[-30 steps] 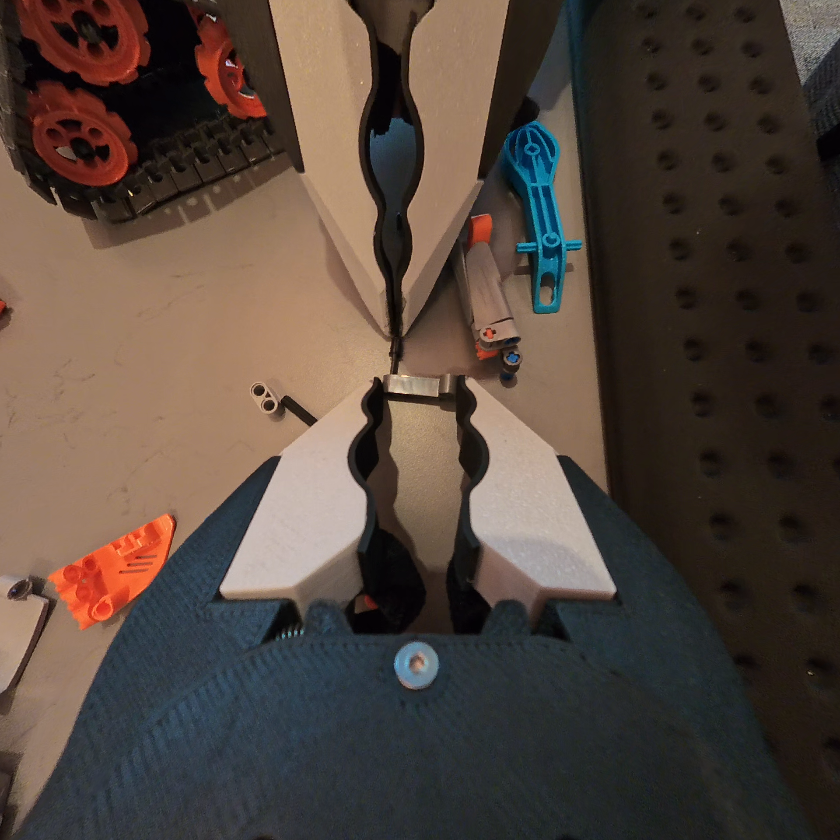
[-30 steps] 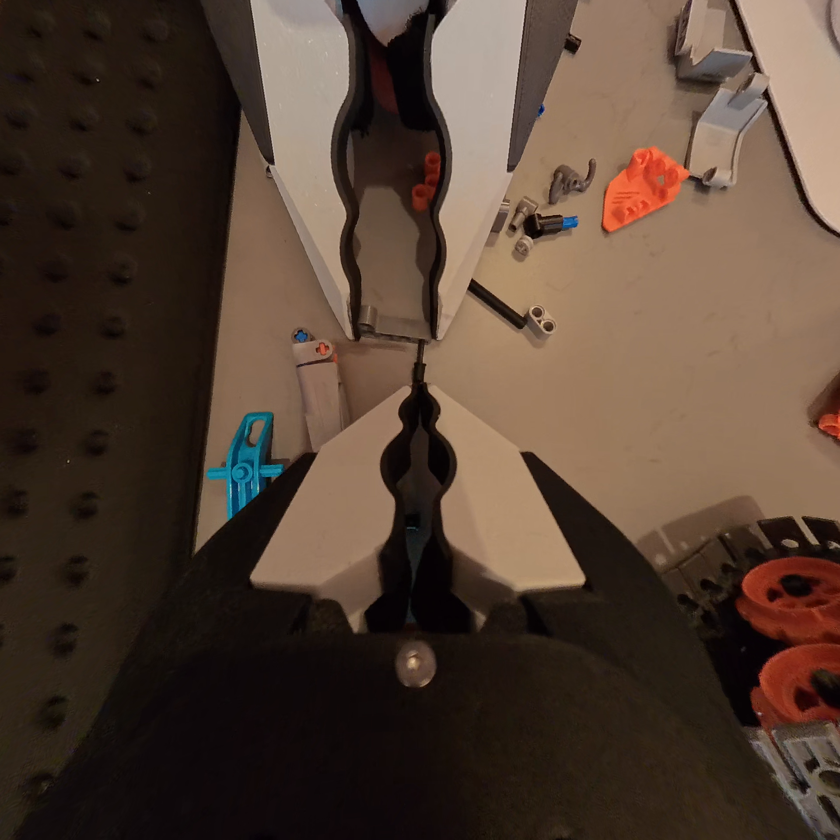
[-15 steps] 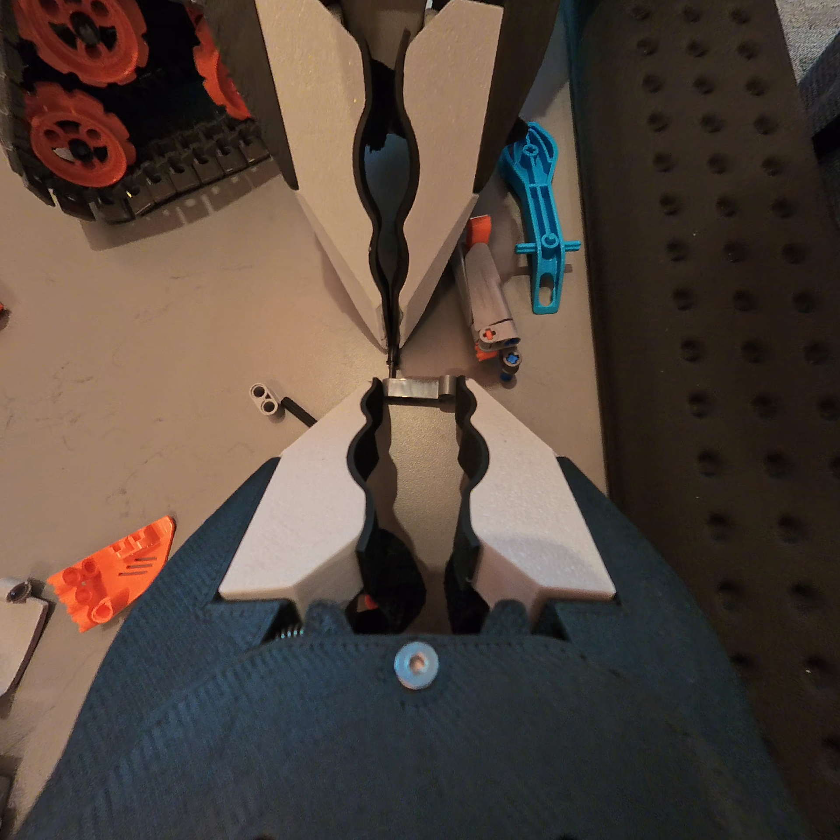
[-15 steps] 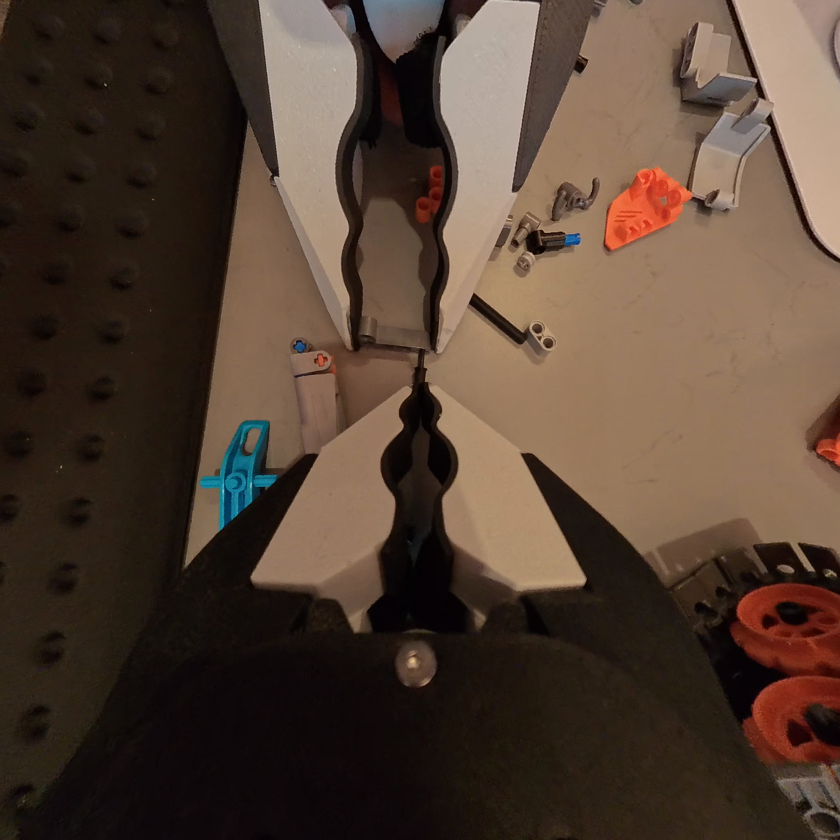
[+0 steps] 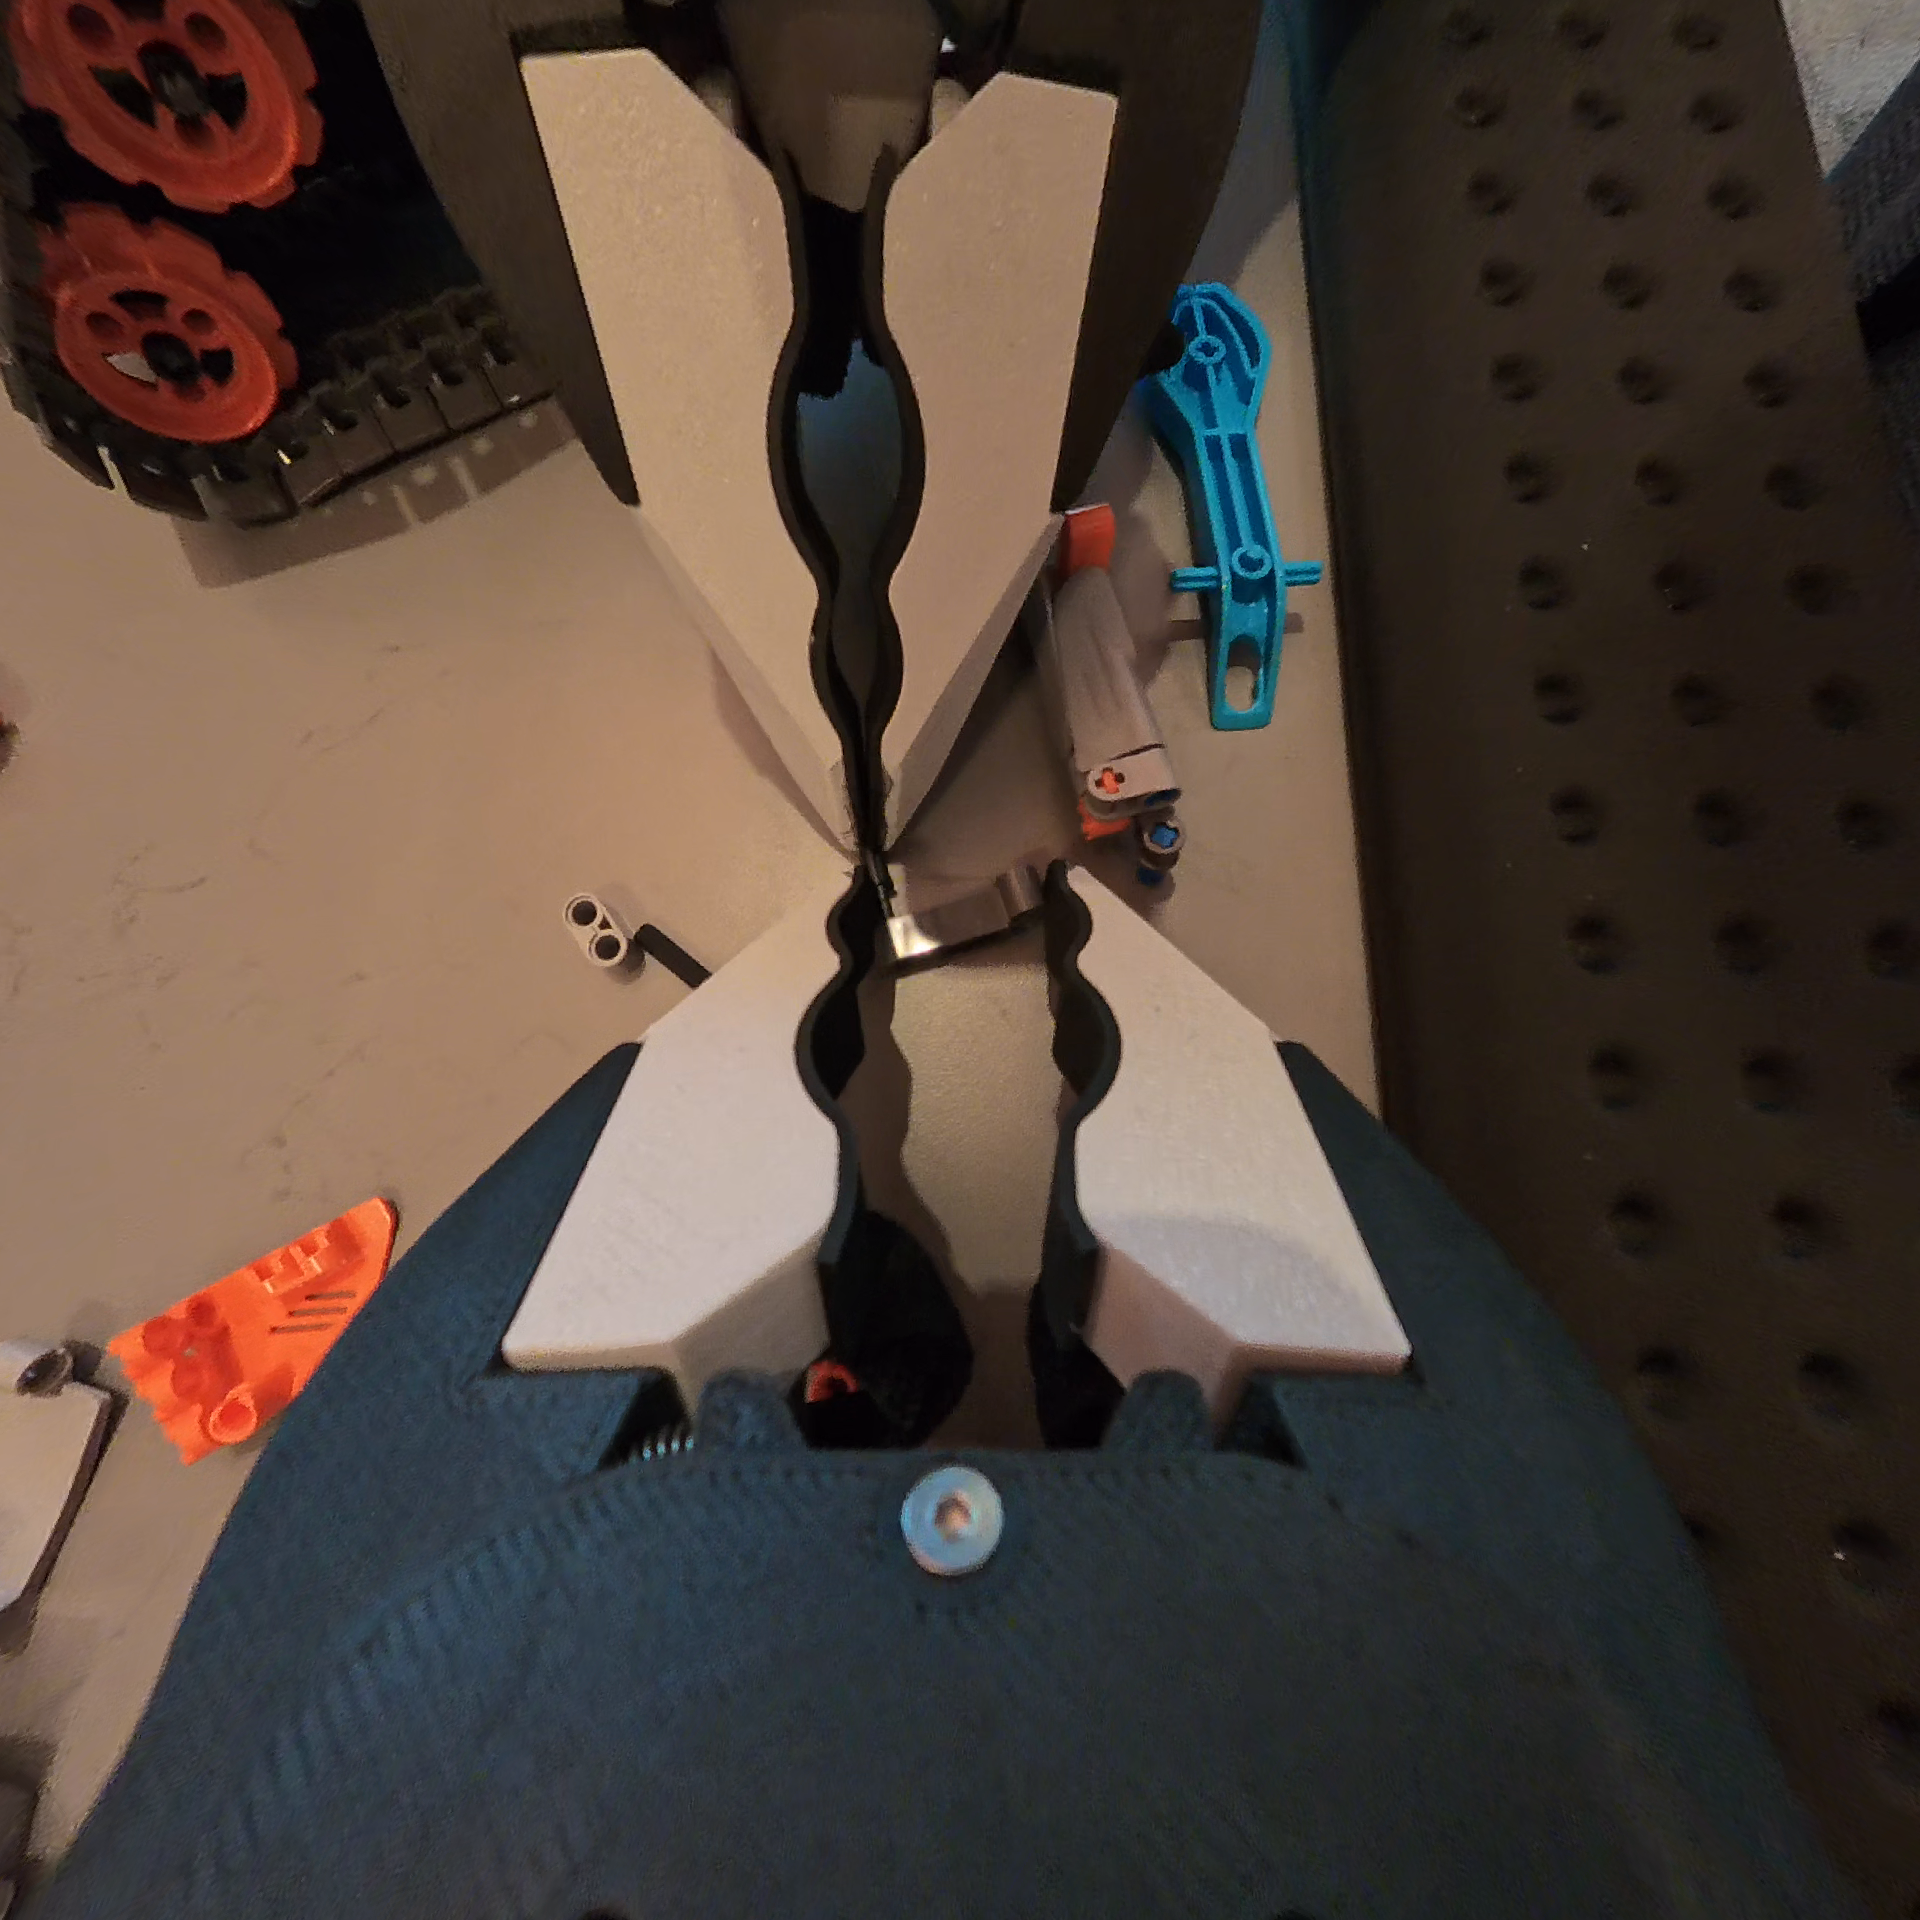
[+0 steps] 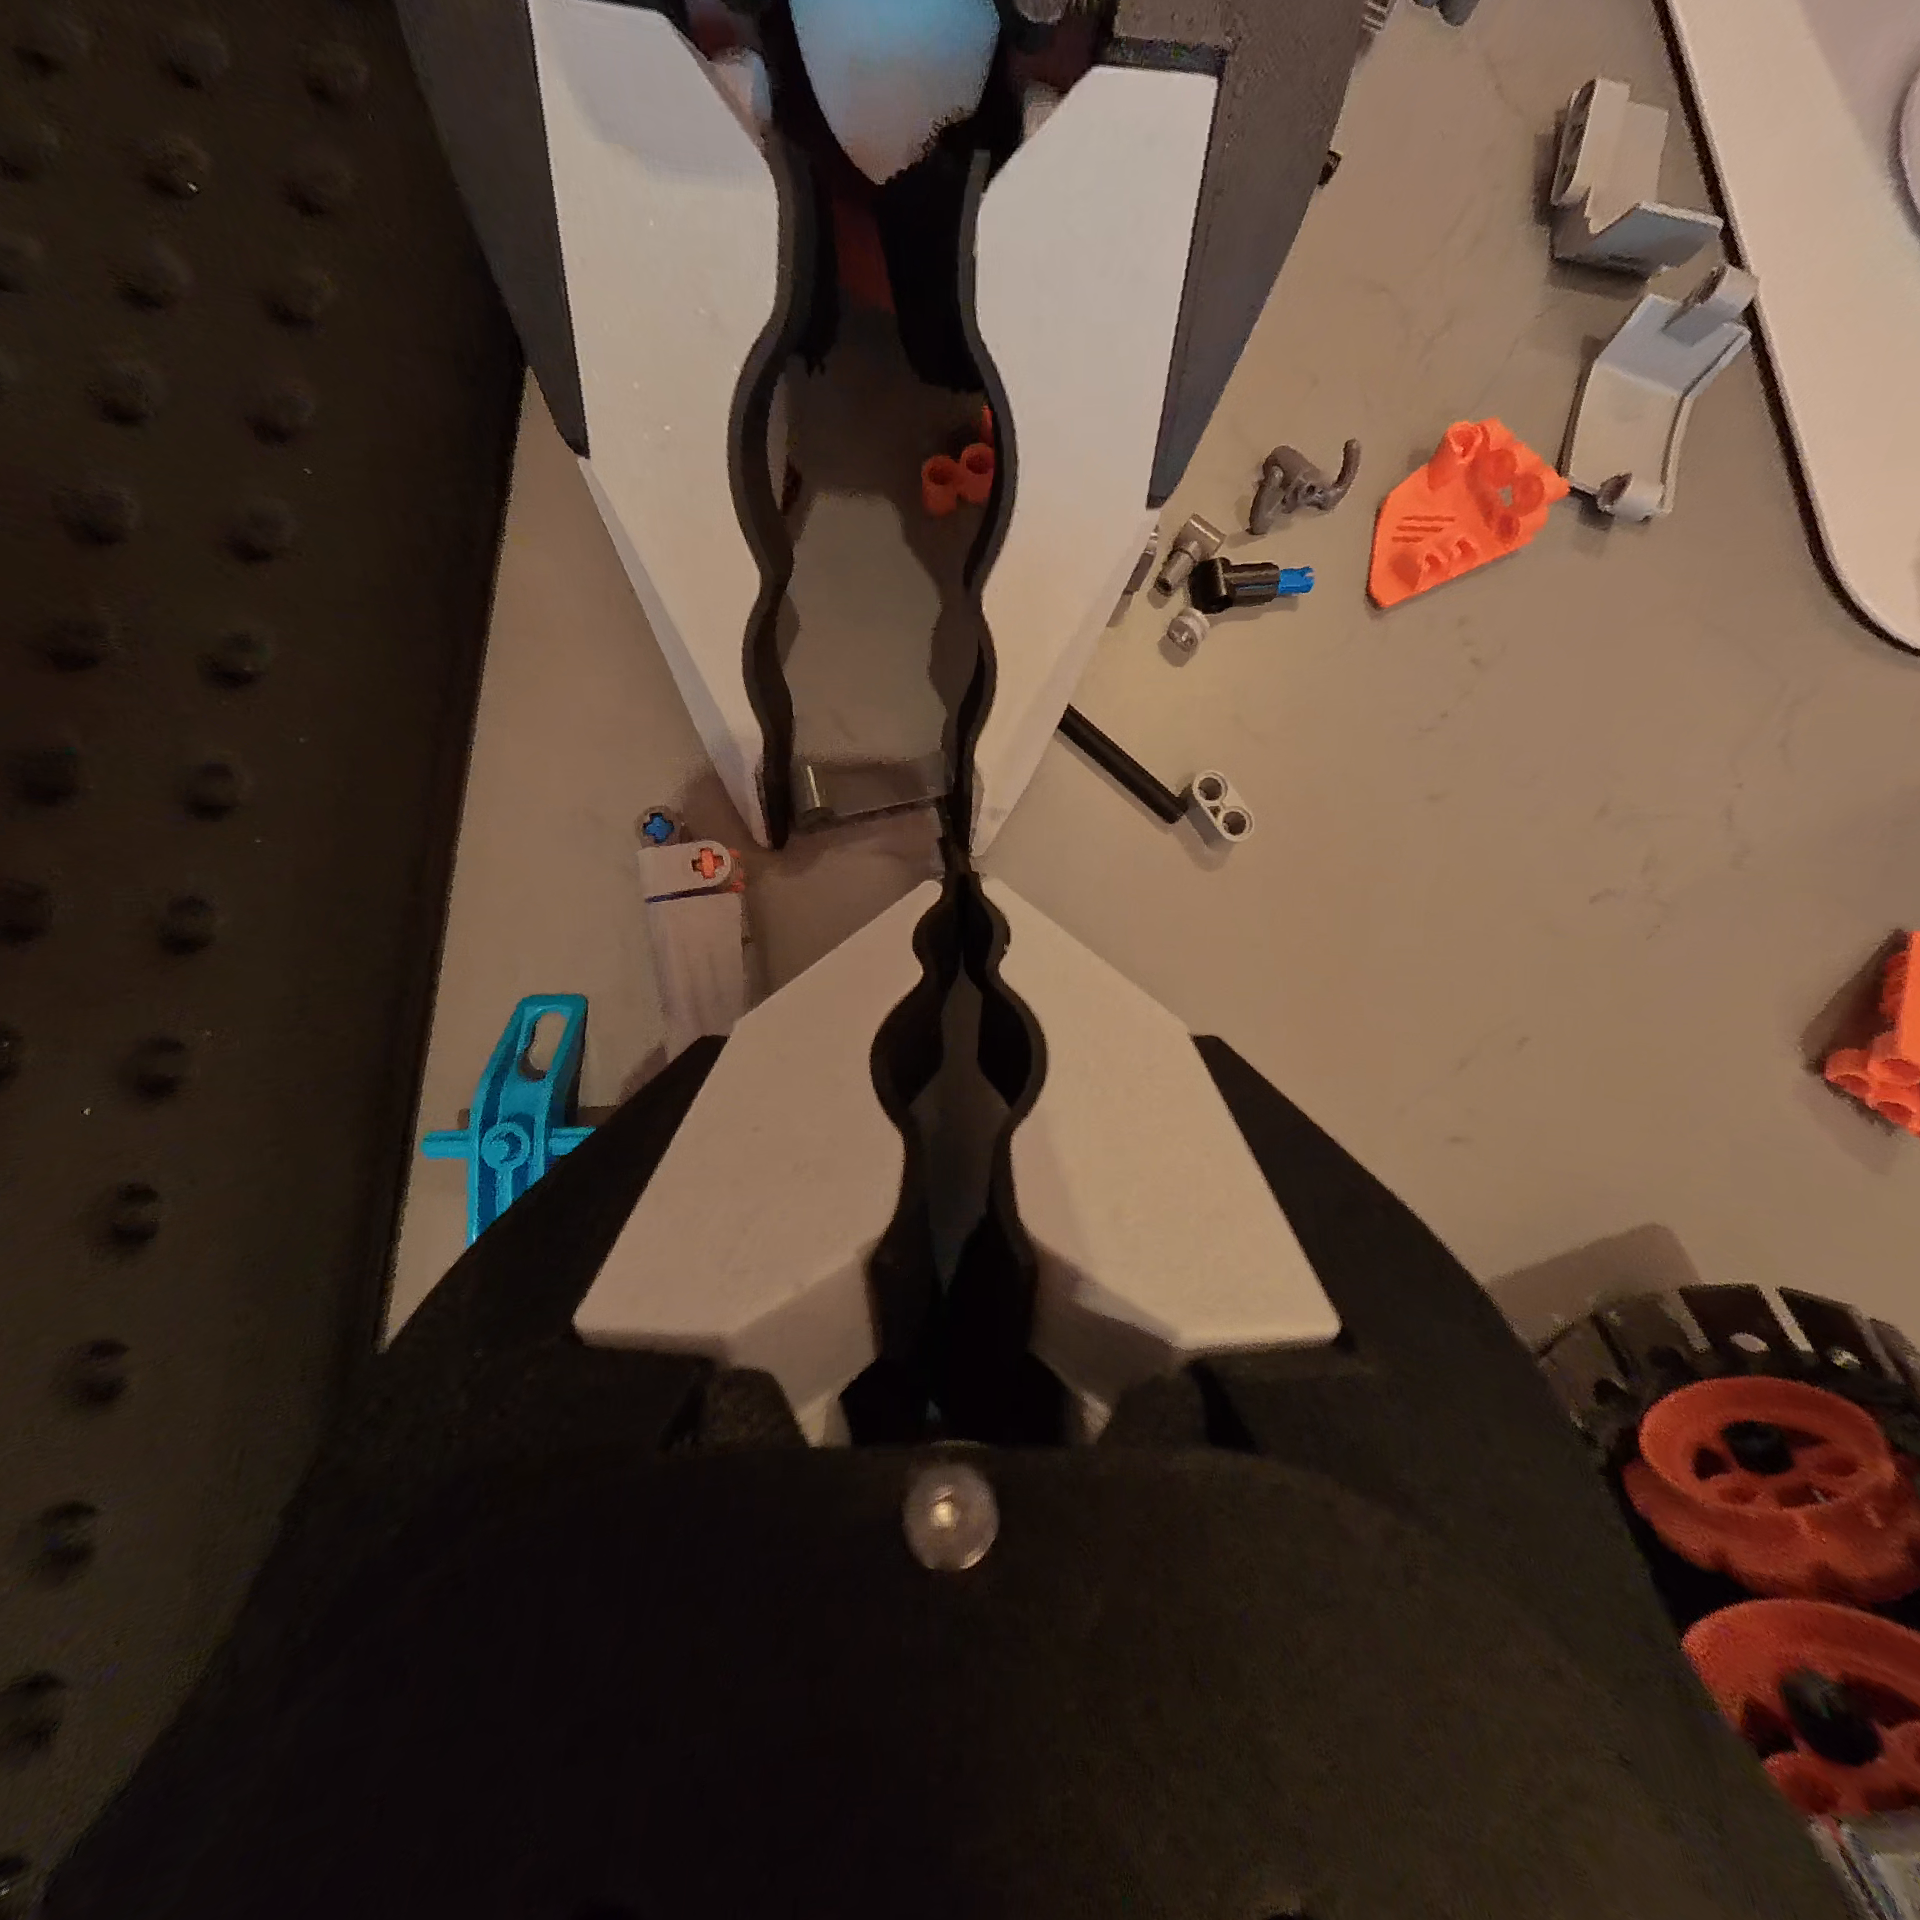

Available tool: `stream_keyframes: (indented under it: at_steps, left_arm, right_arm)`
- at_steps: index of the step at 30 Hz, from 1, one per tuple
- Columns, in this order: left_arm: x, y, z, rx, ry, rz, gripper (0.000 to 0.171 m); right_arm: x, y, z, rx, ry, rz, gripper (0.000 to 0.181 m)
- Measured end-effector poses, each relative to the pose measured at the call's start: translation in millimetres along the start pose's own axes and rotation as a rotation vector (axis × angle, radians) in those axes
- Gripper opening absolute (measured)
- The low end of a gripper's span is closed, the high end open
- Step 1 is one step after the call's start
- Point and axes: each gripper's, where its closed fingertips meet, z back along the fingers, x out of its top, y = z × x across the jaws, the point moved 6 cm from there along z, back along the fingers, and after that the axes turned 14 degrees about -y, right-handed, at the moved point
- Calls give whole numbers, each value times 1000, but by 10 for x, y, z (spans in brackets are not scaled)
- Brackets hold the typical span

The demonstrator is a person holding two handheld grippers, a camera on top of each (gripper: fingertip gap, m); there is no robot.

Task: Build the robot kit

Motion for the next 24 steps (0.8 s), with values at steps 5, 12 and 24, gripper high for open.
stream_keyframes:
  at_steps: [5, 12, 24]
  left_arm:
    - [19, -22, 106, 74, 31, -25, 31]
    - [13, -47, 98, 117, 53, -52, 31]
    - [68, -103, -19, 24, 80, -91, 38]
  right_arm:
    - [-10, 27, 17, -22, 0, -7, 0]
    - [-15, 29, 27, -13, 2, -19, 0]
    - [57, 33, 58, -1, -30, -17, 10]
